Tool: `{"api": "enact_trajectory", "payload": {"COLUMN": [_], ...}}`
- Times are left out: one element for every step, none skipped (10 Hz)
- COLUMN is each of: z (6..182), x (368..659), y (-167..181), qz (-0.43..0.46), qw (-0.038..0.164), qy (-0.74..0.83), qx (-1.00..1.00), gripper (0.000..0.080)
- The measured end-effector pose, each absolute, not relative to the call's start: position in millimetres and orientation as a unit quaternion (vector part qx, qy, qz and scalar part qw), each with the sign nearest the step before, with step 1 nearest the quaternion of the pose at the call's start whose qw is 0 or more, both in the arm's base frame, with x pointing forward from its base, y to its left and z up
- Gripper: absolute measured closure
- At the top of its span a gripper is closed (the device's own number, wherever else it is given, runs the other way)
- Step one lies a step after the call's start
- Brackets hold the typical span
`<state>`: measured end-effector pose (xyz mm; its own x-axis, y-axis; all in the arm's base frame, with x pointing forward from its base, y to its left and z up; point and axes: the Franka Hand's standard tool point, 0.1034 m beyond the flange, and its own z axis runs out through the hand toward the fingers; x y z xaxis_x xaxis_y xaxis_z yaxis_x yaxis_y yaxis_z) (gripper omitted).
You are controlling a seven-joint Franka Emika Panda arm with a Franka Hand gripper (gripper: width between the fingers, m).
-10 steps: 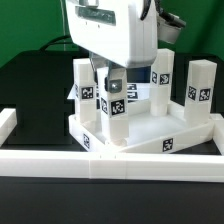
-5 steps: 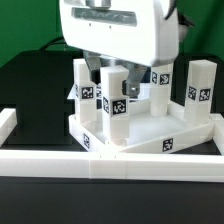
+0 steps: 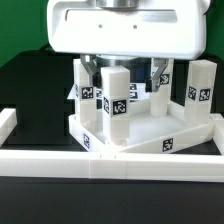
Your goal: Assemble desk
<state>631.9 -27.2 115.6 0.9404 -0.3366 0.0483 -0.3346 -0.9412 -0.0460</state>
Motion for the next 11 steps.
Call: {"api": "enact_trajectory", "payload": {"z": [115.5,115.5,115.5,115.3,114.6,113.5,112.3,112.4,112.6,112.6,112.6], "x": [632,632,632,631,631,630,629,629,629,629,629], "y": [-27,-28,-30,-34,-37,-37,-37,-38,-38,-38,-38], "qz": [-0.028,-0.029,-0.03,-0.03,-0.03,-0.03,-0.031,-0.031,-0.031,-0.031,-0.031], "qw": [0.018,0.016,0.015,0.012,0.011,0.009,0.007,0.006,0.006,0.006,0.006], "qy": [0.139,0.087,0.05,-0.018,-0.06,-0.074,-0.107,-0.134,-0.137,-0.137,-0.136], "qx": [-0.99,-0.996,-0.998,-0.999,-0.998,-0.997,-0.994,-0.99,-0.99,-0.99,-0.99], "gripper": [0.0151,0.0151,0.0151,0.0151,0.0151,0.0151,0.0151,0.0151,0.0151,0.0151,0.0274]}}
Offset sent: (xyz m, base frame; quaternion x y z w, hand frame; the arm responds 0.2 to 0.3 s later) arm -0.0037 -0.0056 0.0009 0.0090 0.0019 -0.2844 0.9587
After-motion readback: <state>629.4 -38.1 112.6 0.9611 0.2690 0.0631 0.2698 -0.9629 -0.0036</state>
